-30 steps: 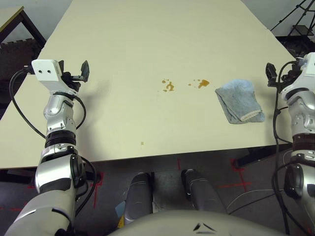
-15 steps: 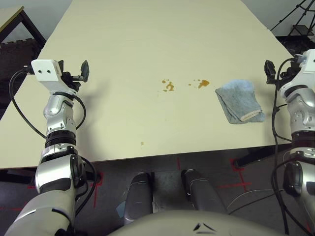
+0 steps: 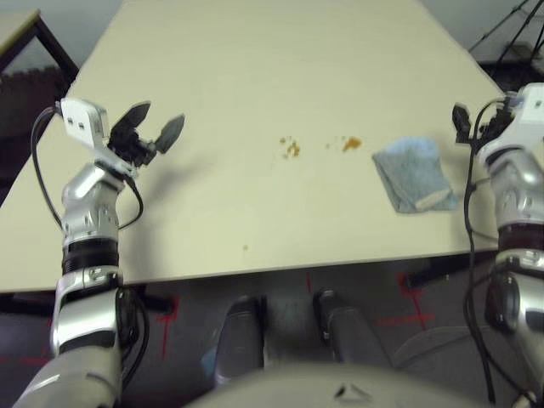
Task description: Wipe the water off the table with a rag.
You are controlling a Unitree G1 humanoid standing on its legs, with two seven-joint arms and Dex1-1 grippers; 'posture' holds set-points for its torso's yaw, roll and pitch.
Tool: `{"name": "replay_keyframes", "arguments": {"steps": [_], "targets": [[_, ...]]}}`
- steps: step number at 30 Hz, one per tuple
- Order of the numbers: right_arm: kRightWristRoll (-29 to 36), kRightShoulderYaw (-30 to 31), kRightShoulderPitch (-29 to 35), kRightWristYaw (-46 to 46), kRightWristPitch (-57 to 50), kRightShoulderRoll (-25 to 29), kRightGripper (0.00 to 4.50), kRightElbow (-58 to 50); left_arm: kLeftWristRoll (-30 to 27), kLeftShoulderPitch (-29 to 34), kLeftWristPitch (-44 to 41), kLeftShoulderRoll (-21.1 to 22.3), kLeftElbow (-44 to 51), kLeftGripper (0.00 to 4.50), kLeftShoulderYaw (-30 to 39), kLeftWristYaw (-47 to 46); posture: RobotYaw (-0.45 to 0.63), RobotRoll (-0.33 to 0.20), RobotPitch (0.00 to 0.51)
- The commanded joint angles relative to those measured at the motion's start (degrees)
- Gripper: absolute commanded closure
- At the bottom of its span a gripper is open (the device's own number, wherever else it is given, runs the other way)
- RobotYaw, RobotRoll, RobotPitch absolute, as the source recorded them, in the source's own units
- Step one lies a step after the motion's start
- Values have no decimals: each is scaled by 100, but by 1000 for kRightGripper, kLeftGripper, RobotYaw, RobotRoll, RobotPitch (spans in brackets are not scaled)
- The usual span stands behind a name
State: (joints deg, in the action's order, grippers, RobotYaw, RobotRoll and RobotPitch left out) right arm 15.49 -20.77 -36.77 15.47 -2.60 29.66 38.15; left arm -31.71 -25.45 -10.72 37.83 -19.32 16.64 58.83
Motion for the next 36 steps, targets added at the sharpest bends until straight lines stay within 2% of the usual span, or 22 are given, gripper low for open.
{"name": "replay_keyframes", "arguments": {"steps": [1,4,13,19,23,27,36], "targets": [[-12,-19,28,6,76,-2,14,41,-355,407,-957,397,641,0,-289,772,-71,0,135],[-7,-38,49,0,75,19,14,22,-190,446,-955,515,610,0,-432,1017,-79,0,132],[151,-159,104,99,-199,207,14,-171,406,34,-201,378,-78,0,-766,1346,-116,0,132],[713,-317,297,536,-1491,513,14,-971,578,-129,113,259,-379,0,-862,1467,-142,0,132],[948,-187,672,1064,-2797,1111,14,-1731,652,-257,240,154,-575,0,-925,1510,-160,0,131],[1225,-144,1083,1533,-3662,1445,14,-2442,696,-340,316,67,-690,0,-958,1530,-176,0,129],[1686,-153,1672,2088,-4878,1725,14,-3426,782,-522,446,-83,-940,0,-1013,1602,-196,0,129]]}}
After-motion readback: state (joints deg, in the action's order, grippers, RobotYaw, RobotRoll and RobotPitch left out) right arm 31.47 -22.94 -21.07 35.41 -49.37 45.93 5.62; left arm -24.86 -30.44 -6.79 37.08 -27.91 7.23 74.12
